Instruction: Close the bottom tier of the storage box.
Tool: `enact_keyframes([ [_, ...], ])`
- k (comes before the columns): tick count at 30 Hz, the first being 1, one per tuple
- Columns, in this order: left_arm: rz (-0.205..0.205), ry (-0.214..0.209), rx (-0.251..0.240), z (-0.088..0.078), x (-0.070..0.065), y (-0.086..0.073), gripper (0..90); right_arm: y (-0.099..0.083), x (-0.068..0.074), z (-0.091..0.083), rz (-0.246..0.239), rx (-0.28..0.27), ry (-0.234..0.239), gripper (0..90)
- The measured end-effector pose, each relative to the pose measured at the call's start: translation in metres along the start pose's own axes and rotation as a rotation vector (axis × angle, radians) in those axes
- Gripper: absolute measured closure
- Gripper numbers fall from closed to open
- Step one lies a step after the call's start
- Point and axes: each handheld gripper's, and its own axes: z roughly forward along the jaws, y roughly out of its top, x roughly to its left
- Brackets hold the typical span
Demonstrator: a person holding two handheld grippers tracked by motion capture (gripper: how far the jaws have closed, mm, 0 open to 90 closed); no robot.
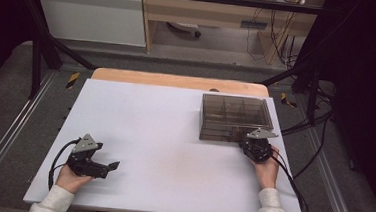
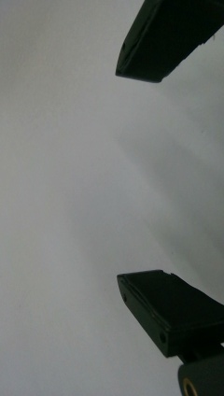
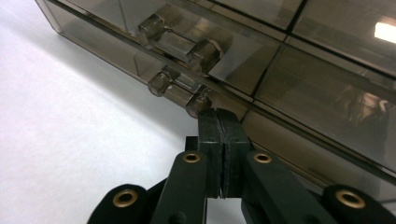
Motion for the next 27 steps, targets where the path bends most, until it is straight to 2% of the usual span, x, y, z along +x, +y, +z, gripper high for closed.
enact_keyframes([
  [5, 0.0, 0.001, -0.002, -0.001, 0.0, 0.0, 2.4, -0.001, 0.002, -0.01, 0.009, -0.02, 0.011, 85.7],
  [10, 0.0, 0.0, -0.001, 0.0, 0.0, 0.0, 2.4, -0.002, 0.009, -0.019, 0.009, -0.04, 0.036, 76.2],
  [14, 0.0, 0.001, 0.0, 0.0, 0.0, 0.0, 2.4, -0.004, 0.015, -0.026, 0.02, -0.052, 0.072, 62.7],
  [22, -0.003, 0.002, -0.002, -0.001, 0.0, 0.0, 2.4, -0.008, 0.026, -0.035, 0.025, -0.072, 0.116, 35.2],
  [27, -0.002, 0.003, -0.002, -0.001, 0.0, 0.0, 2.4, -0.012, 0.031, -0.04, 0.048, -0.081, 0.136, 18.8],
])
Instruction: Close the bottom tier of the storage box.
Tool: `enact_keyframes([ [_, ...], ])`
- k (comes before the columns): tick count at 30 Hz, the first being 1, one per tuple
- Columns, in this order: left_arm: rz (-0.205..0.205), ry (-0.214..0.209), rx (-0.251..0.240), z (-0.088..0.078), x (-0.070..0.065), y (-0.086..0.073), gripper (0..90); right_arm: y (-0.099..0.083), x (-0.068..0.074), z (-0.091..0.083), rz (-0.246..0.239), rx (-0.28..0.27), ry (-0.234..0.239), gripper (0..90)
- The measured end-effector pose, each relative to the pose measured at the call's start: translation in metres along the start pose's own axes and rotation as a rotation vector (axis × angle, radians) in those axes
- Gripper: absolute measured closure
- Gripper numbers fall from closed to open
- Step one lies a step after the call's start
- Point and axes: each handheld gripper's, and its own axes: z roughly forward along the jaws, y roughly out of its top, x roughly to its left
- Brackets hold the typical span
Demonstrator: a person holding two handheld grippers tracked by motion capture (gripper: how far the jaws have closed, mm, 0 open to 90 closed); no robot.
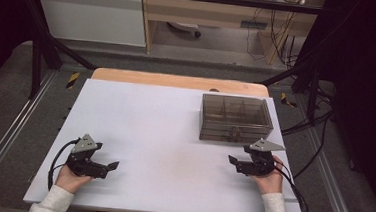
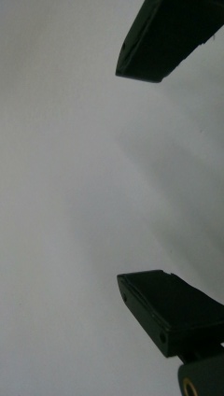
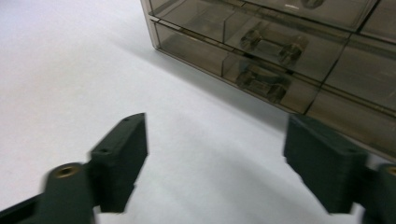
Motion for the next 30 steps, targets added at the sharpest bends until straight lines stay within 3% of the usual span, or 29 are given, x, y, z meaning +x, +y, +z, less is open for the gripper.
enact_keyframes([
  [4, -0.001, 0.0, -0.001, 0.0, 0.0, 0.0, 2.4, -0.003, 0.001, -0.002, 0.006, 0.002, 0.021, 9.7],
  [10, -0.002, -0.001, 0.0, 0.0, 0.0, 0.0, 2.4, -0.009, 0.003, -0.006, 0.012, 0.008, 0.049, 3.4],
  [30, -0.003, 0.0, 0.002, 0.0, -0.001, 0.0, 2.4, -0.028, -0.003, -0.012, 0.036, 0.016, 0.066, 0.5],
])
